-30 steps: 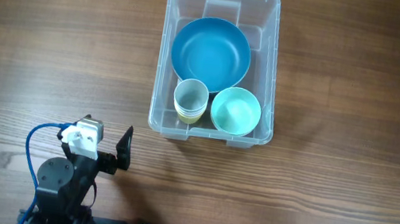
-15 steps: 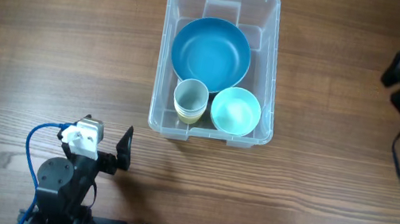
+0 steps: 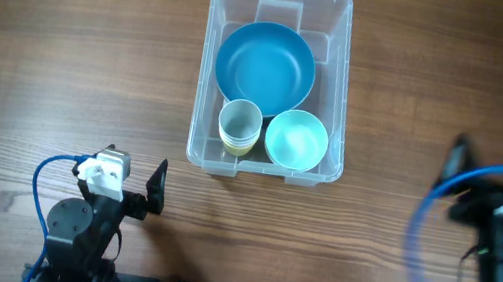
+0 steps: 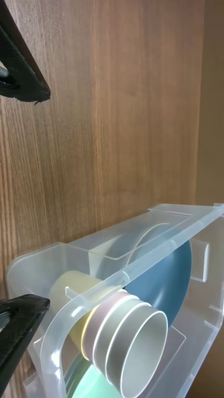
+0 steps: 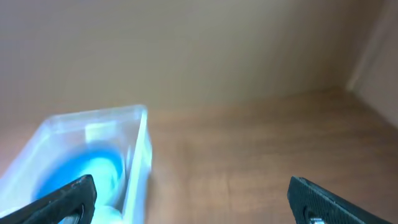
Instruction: Pack container
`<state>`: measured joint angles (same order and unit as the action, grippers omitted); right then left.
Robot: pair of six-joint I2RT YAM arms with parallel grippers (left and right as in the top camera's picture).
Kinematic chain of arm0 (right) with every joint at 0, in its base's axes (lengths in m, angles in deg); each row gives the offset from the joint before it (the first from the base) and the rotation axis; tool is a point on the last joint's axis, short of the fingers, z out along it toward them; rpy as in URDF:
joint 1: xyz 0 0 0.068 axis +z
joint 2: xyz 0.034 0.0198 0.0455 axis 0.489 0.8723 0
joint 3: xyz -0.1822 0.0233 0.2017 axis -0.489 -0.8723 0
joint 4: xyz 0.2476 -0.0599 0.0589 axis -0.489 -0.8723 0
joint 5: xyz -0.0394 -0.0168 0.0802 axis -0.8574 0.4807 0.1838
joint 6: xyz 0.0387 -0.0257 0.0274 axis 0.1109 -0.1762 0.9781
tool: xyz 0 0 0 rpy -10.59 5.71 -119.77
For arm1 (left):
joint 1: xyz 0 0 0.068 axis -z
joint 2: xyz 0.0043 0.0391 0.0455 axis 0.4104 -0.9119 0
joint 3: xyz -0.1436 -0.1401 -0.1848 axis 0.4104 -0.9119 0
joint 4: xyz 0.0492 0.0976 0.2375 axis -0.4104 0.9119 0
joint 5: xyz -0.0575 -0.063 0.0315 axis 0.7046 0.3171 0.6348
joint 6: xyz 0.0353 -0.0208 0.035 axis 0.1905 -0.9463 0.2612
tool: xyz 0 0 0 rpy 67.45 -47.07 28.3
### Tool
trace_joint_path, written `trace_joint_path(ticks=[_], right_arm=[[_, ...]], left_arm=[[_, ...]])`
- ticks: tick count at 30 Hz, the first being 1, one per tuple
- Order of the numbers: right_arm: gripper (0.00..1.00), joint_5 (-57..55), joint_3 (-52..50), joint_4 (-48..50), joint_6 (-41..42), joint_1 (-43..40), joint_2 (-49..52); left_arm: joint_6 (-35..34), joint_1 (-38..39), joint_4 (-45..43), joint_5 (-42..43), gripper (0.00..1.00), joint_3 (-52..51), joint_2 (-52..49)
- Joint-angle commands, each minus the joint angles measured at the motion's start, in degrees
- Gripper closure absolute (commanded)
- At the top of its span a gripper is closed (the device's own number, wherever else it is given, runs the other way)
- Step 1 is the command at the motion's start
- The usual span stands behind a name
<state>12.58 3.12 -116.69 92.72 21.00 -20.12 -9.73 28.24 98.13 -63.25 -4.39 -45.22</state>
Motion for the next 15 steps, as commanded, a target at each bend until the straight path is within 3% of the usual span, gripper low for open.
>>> trace_joint_path(ticks=[1,8,15], right_arm=[[0.00,11.52,-11.41,3.21,-13.35,0.28,-7.41],[0.00,11.04,-29.18,6.97,-6.97,0.28,-20.98],[0.00,11.02,-38.64,7.19,0.28,0.28,-29.51]], left_arm=[[1.11,-0.44,-0.17,0.92,0.00,-0.37,0.61],[1.11,-0.44,-0.17,0.92,0.00,-0.37,0.61],[1.11,-0.44,-0.20,0.92,0.00,-0.37,0.61]])
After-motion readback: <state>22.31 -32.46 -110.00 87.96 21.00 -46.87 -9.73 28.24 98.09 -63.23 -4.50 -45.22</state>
